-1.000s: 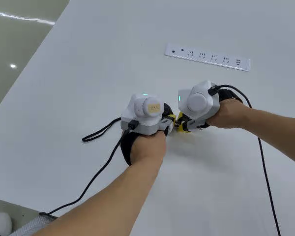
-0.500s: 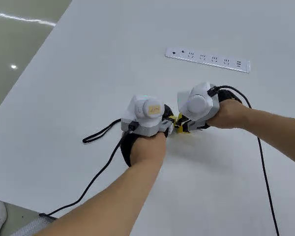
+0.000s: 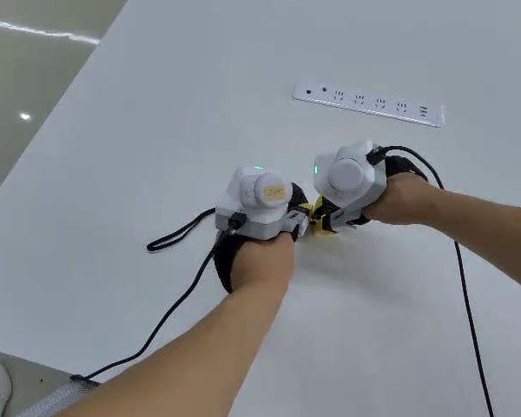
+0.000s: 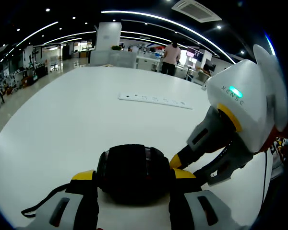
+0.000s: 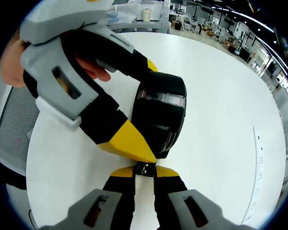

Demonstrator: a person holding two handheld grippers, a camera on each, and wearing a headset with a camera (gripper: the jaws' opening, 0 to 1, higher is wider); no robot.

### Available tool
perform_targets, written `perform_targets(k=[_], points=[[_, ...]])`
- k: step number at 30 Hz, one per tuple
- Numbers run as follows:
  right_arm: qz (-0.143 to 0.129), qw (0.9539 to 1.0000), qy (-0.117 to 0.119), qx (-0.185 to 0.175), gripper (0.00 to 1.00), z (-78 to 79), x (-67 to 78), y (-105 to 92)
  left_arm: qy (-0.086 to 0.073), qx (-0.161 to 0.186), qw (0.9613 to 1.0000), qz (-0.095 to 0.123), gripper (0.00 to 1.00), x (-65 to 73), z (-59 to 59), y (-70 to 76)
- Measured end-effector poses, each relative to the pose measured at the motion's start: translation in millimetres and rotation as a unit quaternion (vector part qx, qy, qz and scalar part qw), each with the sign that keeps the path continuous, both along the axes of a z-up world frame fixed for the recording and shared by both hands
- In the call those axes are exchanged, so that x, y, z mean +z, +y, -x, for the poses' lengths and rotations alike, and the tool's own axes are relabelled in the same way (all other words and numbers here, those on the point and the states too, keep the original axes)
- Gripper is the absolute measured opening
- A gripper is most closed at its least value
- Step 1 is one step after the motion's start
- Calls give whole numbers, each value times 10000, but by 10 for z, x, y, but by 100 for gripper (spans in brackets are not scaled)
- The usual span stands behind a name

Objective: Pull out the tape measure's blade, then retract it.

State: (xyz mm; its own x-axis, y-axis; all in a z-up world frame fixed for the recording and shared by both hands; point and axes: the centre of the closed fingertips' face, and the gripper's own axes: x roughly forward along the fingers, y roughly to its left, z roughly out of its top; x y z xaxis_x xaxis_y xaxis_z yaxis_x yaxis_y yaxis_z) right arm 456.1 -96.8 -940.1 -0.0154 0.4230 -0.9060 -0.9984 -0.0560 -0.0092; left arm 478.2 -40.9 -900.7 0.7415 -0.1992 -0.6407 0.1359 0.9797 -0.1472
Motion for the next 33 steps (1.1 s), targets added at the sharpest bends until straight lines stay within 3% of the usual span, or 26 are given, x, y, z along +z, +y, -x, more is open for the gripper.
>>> perform_targets(k=[20, 33], points=[[29, 9997, -164, 179, 14, 16, 1, -4, -39, 27, 10000, -51, 58, 2, 0, 9], [60, 9995, -277, 147, 16, 20, 19, -2, 49, 80, 10000, 17, 60, 0, 1, 14]])
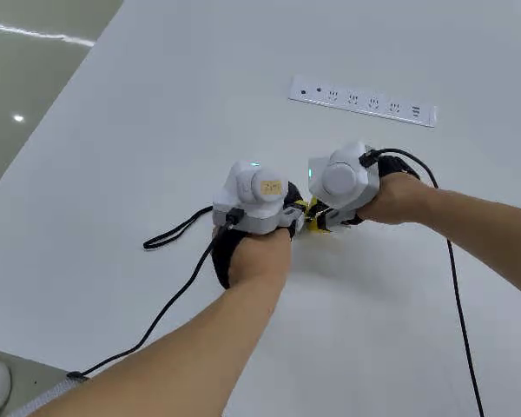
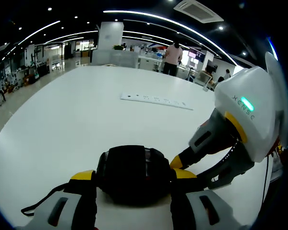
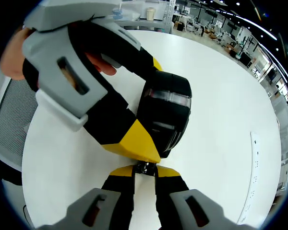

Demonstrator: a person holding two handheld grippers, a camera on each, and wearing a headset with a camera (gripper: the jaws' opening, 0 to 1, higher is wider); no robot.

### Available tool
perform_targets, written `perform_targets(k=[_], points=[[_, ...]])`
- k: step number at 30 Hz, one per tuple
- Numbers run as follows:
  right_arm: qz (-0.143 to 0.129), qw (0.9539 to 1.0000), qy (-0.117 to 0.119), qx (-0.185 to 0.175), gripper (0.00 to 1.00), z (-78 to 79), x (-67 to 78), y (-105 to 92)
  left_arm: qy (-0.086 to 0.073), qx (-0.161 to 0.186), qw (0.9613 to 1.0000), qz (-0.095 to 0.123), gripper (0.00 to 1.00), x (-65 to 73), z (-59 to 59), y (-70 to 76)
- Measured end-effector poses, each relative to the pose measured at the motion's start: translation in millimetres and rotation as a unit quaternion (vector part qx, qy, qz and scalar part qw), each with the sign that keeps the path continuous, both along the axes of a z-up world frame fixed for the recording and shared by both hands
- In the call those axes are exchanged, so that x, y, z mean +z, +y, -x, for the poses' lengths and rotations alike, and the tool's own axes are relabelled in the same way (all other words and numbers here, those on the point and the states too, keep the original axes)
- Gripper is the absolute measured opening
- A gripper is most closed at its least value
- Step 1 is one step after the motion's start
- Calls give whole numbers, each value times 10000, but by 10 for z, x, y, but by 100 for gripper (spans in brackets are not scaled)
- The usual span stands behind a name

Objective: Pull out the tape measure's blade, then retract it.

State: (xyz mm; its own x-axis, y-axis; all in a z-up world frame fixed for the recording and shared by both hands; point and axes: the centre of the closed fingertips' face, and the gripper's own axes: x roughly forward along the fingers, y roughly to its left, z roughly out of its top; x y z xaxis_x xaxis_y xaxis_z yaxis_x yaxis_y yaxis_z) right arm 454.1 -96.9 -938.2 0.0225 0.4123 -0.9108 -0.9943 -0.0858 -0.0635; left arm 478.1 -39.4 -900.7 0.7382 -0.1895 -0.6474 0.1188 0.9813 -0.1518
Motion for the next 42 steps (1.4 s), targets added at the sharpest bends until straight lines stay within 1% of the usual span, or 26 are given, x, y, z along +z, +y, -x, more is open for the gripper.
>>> perform_targets(k=[3, 8, 10, 13, 14, 15, 16, 20, 21, 25, 26, 28, 31, 34, 36, 39, 41, 42], points=[[-11, 10000, -17, -76, 16, -7, 0, -3, -6, 16, 10000, 37, 60, 12, -5, 9], [-70, 9997, -36, -238, 17, -23, -9, -2, -11, -54, 10000, -35, 61, 21, 10, 10], [-100, 9995, -43, -291, 17, -28, -8, -2, -16, -49, 10000, -23, 61, 23, 15, 10], [-170, 9984, -33, -535, 18, -36, -9, -21, -19, -62, 10000, 45, 61, 25, 28, 5], [-181, 9983, -37, -560, 18, -40, -9, -23, -12, -61, 10000, 43, 61, 24, 32, 7], [-228, 9974, -29, -678, 19, -44, -7, -35, -13, -54, 10000, 22, 62, 26, 43, 20], [-277, 9964, -14, -801, 19, -56, -8, -48, -32, -20, 10000, 51, 63, 34, 49, 34], [-423, 9927, -74, -1128, 21, -76, -3, -77, -13, -29, 10000, 20, 66, 35, 95, 65], [-461, 9913, -98, -1233, 22, -81, -3, -87, -7, -48, 10000, -11, 67, 34, 113, 72], [-662, 9857, -76, -1549, 22, -59, 28, -86, 13, -89, 10000, -27, 67, 25, 148, 84], [-743, 9831, -67, -1675, 22, -53, 52, -81, 18, -104, 9999, -43, 67, 28, 162, 89], [-796, 9802, -135, -1810, 23, -59, 85, -95, 26, -141, 9999, -70, 67, 31, 183, 98], [-891, 9745, -129, -2057, 25, -62, 125, -104, 16, -199, 9998, -85, 68, 51, 209, 105], [-918, 9716, -185, -2171, 25, -61, 154, -122, 5, -285, 9995, -126, 68, 60, 225, 107], [-976, 9665, -163, -2370, 27, -49, 171, -132, 7, -355, 9992, -169, 68, 62, 233, 120], [-1028, 9620, -154, -2526, 28, -20, 199, -148, -5, -433, 9988, -215, 68, 76, 244, 133], [-1098, 9561, -153, -2712, 28, -1, 224, -167, -7, -476, 9986, -239, 69, 82, 249, 149], [-1128, 9541, -141, -2770, 28, 11, 235, -169, -5, -499, 9984, -250, 69, 83, 253, 151]])
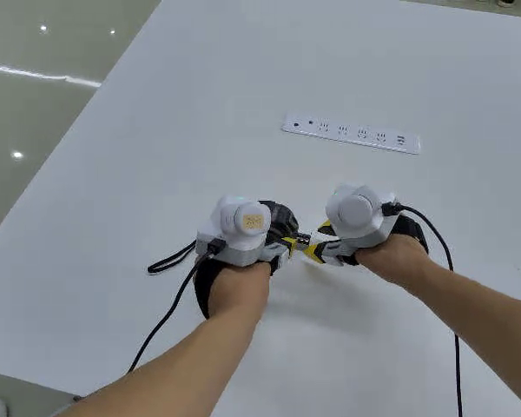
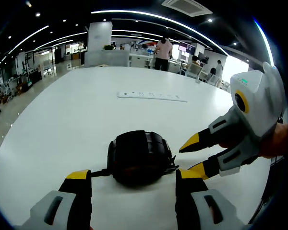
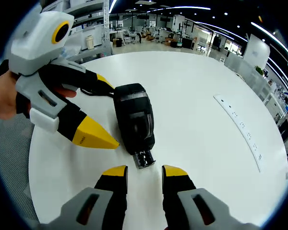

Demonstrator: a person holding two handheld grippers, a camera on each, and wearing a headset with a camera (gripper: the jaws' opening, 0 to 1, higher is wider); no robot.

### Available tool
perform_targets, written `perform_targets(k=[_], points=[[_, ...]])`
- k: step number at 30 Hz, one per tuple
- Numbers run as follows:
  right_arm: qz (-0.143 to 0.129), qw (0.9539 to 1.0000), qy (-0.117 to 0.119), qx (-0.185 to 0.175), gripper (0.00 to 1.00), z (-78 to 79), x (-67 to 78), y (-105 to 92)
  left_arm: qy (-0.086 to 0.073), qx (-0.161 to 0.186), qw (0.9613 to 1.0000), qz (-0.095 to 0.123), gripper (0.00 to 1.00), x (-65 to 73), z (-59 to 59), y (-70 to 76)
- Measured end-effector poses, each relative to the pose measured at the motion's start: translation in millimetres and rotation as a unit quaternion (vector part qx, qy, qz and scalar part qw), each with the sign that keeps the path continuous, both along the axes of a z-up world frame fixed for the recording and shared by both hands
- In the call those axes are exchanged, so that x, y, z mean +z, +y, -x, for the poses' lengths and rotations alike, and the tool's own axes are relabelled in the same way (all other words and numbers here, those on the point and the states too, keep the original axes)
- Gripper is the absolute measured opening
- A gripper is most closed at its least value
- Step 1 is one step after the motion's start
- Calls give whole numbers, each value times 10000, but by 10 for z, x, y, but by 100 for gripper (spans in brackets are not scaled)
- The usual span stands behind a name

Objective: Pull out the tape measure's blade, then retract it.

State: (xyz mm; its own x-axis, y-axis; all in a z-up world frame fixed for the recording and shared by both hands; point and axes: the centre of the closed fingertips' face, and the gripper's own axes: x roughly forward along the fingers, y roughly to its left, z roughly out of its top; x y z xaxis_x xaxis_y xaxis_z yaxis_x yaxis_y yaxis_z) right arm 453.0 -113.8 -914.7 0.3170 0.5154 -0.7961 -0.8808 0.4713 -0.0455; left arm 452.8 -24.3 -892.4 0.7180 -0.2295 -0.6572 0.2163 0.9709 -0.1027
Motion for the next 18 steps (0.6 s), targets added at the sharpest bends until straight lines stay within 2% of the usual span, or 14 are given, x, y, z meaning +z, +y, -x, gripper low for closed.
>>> perform_targets(k=[9, 18], points=[[-325, 9980, 10, -551, 30, 155, 136, -16, -15, -190, 9998, -8, 71, 5, 113, 24], [-526, 9944, -64, -919, 32, 320, 290, -58, -90, -335, 9994, -89, 73, 60, 266, 92]])
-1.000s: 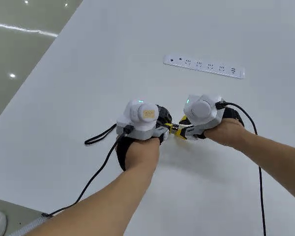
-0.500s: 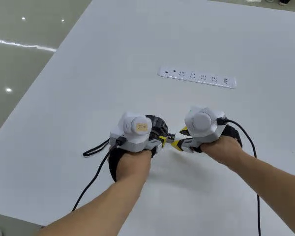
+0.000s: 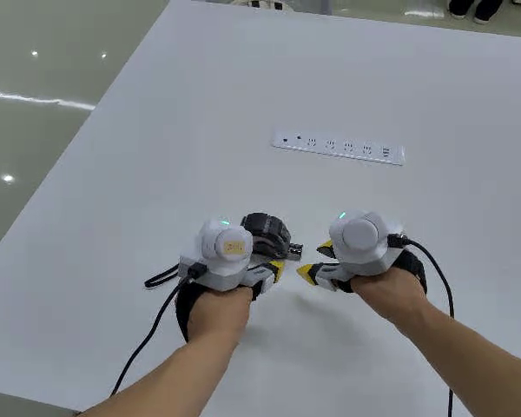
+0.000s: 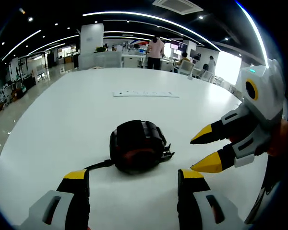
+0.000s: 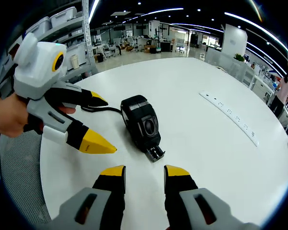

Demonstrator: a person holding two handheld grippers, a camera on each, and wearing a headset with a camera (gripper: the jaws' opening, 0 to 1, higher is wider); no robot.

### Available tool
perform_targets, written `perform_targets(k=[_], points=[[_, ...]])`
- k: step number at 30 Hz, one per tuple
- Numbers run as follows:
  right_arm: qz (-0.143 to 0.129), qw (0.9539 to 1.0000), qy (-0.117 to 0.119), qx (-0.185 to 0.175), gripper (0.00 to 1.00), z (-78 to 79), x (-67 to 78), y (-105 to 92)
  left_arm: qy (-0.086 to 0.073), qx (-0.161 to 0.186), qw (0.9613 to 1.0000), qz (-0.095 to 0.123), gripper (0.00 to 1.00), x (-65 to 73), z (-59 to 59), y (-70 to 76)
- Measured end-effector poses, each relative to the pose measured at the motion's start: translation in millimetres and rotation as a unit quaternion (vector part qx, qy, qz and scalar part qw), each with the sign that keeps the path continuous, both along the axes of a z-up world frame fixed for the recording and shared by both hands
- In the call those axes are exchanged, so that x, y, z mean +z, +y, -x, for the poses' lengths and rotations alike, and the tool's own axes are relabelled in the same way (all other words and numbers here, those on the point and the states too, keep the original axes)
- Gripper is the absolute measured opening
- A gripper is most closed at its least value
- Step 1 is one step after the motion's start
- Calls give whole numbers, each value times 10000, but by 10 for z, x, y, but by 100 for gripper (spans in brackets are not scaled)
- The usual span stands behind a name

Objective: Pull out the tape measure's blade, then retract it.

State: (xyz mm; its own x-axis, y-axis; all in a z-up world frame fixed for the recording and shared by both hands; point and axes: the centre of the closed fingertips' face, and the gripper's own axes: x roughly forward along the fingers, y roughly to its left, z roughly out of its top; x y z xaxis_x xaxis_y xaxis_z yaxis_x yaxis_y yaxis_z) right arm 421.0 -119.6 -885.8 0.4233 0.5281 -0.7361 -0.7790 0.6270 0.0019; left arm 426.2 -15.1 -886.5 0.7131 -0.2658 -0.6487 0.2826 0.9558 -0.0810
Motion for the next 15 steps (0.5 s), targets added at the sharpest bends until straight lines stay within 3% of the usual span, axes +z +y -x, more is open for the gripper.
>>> perform_targets(k=[10, 15], points=[[-141, 9993, -141, -318, 34, 190, 186, -116, -118, -39, 9999, -34, 73, 122, 166, 70], [-161, 9986, -163, -466, 35, 317, 238, -185, -312, -158, 9994, -84, 72, 224, 239, 66]])
